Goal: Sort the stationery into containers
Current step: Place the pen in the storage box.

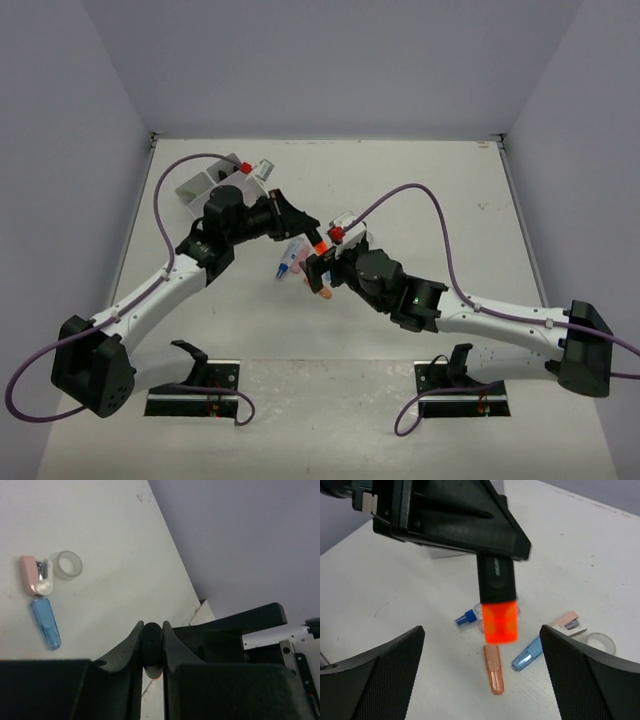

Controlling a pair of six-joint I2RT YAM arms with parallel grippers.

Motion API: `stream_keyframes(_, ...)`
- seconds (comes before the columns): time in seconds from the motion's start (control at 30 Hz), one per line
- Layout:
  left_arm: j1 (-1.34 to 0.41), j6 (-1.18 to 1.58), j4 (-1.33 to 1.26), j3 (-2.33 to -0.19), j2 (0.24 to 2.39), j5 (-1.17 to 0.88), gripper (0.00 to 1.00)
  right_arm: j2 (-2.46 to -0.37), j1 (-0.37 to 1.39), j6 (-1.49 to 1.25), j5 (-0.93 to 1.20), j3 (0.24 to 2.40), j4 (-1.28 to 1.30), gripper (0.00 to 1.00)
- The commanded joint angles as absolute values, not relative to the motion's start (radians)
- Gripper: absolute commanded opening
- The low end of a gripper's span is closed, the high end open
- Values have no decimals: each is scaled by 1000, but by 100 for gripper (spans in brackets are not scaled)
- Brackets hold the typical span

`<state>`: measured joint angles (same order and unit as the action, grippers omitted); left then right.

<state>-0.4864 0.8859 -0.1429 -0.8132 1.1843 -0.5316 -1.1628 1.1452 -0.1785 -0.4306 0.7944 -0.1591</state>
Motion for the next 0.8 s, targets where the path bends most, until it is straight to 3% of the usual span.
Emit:
stream_keyframes(0.0,-482,700,161,-1042,1224,-66,0,-1133,1118,-265,-625,784,-152,99)
stream_keyframes(0.1,-432,677,332,-1202,1309,429,0,-1070,1047,-369,-657,748,-60,99)
stream_keyframes(0.17,-370,688,344,-1286,1397,563,0,-1010,1001,-425,-644,710,-40,99)
stream_keyframes(0.3,-242,634,291,-1412,1553,679,0,-931,966,-430,-598,653,-38,99)
stream_keyframes(0.53,-213,518,269,-1619,1836,872,0,-913,962,-433,-557,643,-51,99)
stream_keyframes(0.77,-213,539,260,-1652,1913,944,0,-930,959,-427,-518,646,-66,99)
